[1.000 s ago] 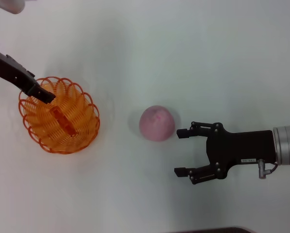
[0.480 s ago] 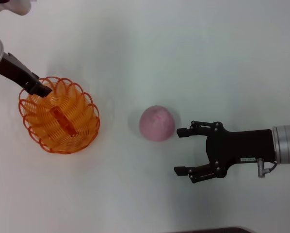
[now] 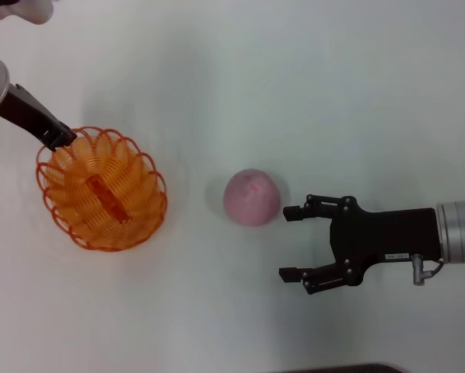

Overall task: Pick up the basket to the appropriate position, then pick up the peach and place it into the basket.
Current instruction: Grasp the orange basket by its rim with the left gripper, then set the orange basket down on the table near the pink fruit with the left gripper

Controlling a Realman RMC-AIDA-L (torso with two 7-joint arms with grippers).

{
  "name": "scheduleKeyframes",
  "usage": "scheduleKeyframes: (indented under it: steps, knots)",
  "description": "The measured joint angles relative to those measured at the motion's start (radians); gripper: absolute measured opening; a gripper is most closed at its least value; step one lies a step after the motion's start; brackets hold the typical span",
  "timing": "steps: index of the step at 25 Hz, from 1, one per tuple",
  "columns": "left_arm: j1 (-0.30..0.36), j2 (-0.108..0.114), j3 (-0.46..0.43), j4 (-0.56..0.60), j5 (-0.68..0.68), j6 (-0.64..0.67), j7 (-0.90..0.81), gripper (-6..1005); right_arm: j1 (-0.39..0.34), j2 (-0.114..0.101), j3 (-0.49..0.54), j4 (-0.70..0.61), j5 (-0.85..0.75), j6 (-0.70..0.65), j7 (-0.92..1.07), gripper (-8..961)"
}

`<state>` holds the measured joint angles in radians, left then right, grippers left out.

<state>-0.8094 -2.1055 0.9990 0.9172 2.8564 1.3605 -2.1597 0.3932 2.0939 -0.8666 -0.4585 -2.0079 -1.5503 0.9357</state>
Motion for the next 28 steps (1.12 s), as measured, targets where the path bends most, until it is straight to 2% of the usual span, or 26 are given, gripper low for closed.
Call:
scheduleKeyframes:
  steps: [1,11,16,24,28]
  knots:
    - [0.000,0.000,0.000,0.000,0.000,0.000,0.000,127,0.001,0.000,0.000,0.001,0.000,0.000,0.000,948]
    - [0.001,0.000,0.008,0.007,0.000,0.009,0.000,68,0.003,0.000,0.000,0.003,0.001,0.000,0.000,947]
    - [-0.009,0.012,0.020,0.011,0.000,0.025,-0.037,48,0.003,0.000,0.000,0.003,0.003,-0.001,0.000,947]
    - [-0.061,0.064,-0.006,0.011,0.000,0.133,-0.165,29,0.003,0.000,0.001,0.003,0.005,-0.001,0.000,947]
    - [-0.102,0.090,-0.093,-0.006,-0.001,0.209,-0.182,24,0.003,0.000,0.004,0.003,0.005,-0.001,0.000,947]
